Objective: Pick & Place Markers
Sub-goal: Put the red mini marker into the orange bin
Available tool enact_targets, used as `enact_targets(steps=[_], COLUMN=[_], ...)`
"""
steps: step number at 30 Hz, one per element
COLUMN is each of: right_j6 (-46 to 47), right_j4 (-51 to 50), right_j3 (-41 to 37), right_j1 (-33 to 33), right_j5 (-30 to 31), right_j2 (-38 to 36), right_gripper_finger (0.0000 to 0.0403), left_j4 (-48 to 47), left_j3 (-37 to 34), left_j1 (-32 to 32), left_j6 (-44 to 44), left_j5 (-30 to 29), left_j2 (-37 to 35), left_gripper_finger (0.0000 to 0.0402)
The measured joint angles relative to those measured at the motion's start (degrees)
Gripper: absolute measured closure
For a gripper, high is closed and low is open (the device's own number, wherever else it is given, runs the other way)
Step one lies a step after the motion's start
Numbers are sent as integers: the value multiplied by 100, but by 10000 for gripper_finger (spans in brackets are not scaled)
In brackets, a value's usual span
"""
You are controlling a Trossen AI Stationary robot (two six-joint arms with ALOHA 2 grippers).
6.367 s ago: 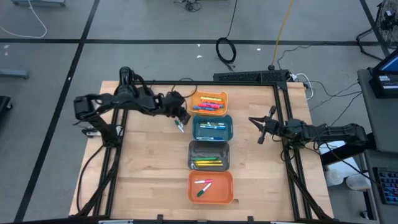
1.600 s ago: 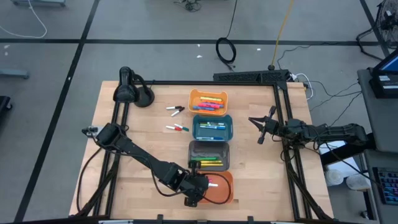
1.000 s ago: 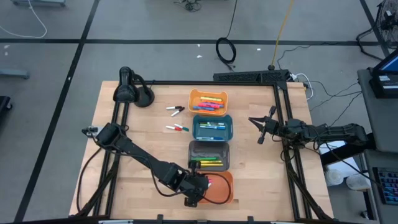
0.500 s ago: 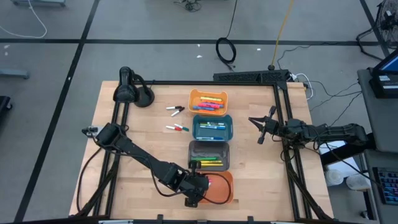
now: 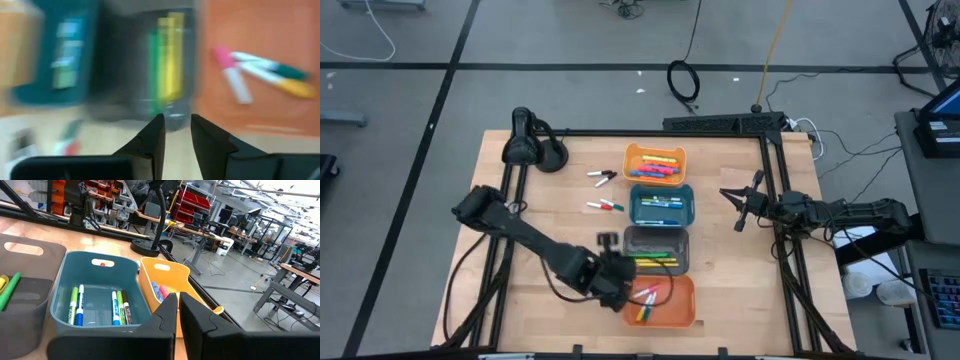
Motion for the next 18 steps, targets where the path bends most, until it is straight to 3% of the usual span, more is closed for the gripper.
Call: enact_targets(steps=[4, 7, 13, 18], right_j6=[0, -1, 1, -1], right_j4=[-6, -1, -1, -1], right_j3=[1, 0, 2, 2], right_j1=[0, 0, 0, 0], right_j5=[-1, -2, 0, 0], right_j2=[0, 0, 0, 0], right_gripper_finger=[392, 392, 392, 392], left_j4=[-878, -1317, -1071, 390], left_j3=[-74, -377, -2097, -3596], left_j1=[-19, 175, 1384, 2375], left_j6=[-524, -980, -1554, -490], left_j5=[-1130, -1430, -677, 434], left_j2=[-572, -1071, -2160, -2442], left_gripper_finger=[308, 309, 301, 269])
